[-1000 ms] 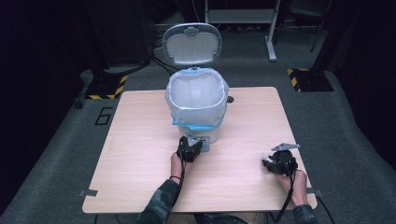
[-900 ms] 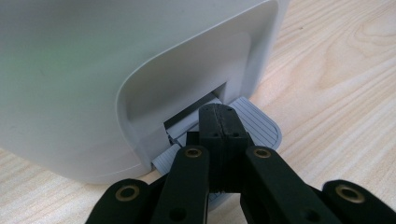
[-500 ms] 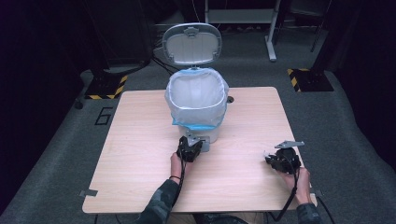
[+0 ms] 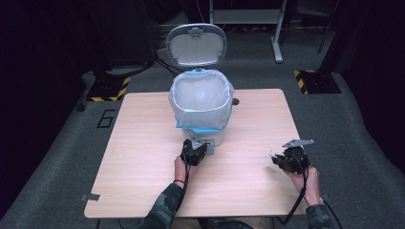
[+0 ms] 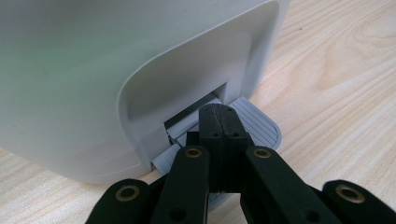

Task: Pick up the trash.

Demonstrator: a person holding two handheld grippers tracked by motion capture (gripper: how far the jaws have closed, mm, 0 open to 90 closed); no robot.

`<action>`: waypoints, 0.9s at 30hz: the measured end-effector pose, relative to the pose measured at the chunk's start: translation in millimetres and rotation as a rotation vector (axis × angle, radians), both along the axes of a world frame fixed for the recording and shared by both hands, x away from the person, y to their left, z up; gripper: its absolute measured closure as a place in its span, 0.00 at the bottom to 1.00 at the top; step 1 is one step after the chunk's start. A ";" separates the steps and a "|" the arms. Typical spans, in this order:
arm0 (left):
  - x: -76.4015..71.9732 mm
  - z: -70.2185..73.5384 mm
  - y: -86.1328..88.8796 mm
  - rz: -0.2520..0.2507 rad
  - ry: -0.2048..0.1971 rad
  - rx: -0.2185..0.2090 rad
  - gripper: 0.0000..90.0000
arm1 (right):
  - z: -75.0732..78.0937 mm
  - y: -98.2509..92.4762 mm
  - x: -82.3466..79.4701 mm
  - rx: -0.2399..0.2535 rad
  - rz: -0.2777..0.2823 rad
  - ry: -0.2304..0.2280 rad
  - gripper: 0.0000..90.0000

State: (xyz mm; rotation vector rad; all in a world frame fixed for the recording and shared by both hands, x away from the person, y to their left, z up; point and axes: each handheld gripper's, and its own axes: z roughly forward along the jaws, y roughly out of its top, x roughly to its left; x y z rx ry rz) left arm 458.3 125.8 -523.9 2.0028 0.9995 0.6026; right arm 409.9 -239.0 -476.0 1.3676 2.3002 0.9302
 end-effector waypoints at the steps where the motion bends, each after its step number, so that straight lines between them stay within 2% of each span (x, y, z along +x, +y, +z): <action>1: 0.0 0.0 0.1 0.000 0.002 -0.002 1.00 | 0.6 -0.1 0.4 -0.006 0.001 -0.007 0.86; 2: 0.0 -0.1 0.0 0.000 0.000 -0.002 1.00 | 2.3 1.5 0.0 0.005 -0.014 0.003 0.86; 3: 0.0 0.0 0.0 0.000 0.000 0.000 1.00 | 3.0 0.2 1.1 -0.005 0.011 -0.007 0.86; 4: 0.0 0.0 0.0 0.000 0.000 0.000 1.00 | 4.3 1.7 0.6 0.004 -0.007 -0.002 0.86; 8: 0.0 -0.1 0.0 0.001 0.001 -0.002 1.00 | 9.8 1.0 1.6 0.000 0.016 -0.011 0.87; 9: 0.0 0.0 0.0 0.000 0.000 0.000 1.00 | 11.7 2.2 1.3 0.010 0.002 -0.002 0.87; 10: 0.0 0.0 0.0 0.000 -0.001 0.000 1.00 | 12.9 1.0 2.2 -0.002 0.020 -0.013 0.87; 11: -0.1 0.0 -0.1 0.001 0.000 0.000 1.00 | 14.6 2.5 1.9 0.008 0.003 -0.006 0.87; 12: -0.1 0.0 -0.1 0.001 0.000 0.001 1.00 | 16.2 1.2 3.0 0.002 0.026 -0.012 0.87; 20: 0.0 0.0 0.0 0.000 0.000 0.000 1.00 | 26.6 3.5 4.8 0.006 0.027 -0.020 0.87; 27: 0.0 0.0 0.1 0.000 0.000 -0.001 1.00 | 34.9 4.5 5.8 -0.003 0.055 -0.024 0.87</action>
